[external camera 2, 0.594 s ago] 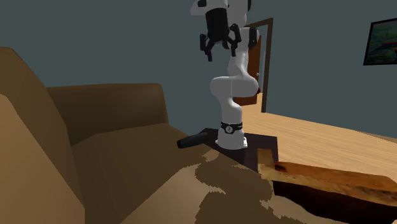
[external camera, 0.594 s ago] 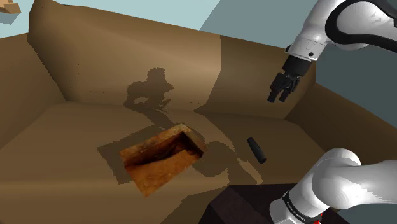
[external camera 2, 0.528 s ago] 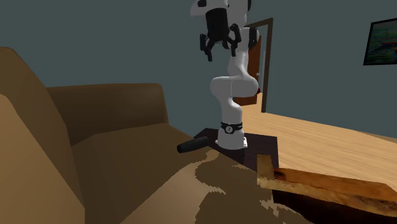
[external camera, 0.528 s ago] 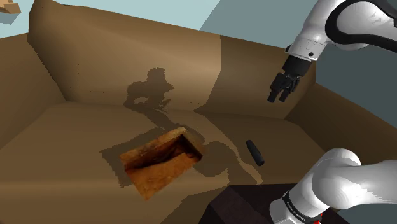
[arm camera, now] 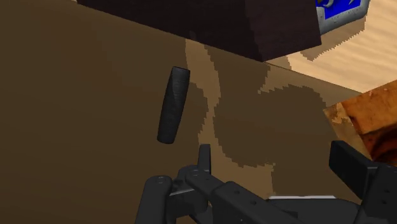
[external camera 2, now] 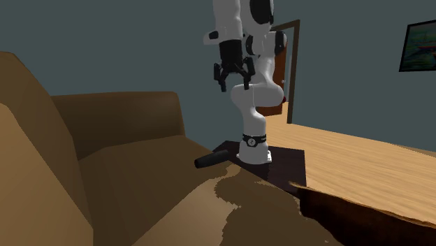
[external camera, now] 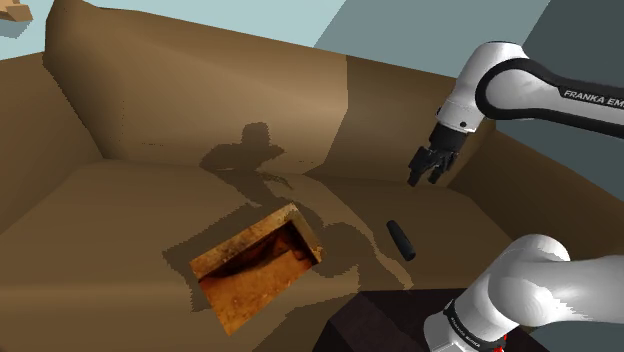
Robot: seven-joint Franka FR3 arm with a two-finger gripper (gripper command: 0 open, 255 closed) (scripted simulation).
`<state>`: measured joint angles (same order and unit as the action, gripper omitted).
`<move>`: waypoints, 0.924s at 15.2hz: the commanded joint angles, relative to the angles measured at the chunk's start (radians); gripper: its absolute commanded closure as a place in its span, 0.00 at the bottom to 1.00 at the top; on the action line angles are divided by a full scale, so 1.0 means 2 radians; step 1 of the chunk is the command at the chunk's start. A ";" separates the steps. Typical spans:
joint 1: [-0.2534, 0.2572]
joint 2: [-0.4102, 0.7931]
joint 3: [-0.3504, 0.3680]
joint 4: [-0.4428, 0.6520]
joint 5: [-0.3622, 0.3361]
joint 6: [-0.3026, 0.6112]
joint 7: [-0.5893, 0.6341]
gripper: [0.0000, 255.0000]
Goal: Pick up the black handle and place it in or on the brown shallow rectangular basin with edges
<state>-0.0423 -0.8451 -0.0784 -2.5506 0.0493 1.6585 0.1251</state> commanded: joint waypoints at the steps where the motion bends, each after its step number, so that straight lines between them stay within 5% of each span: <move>1: -0.009 -0.004 0.000 -0.035 -0.007 0.031 0.007 0.00; 14: -0.084 0.073 -0.018 -0.199 -0.063 0.270 0.046 0.00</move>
<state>-0.1934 -0.7303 -0.1065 -2.9382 -0.0631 2.1524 0.2150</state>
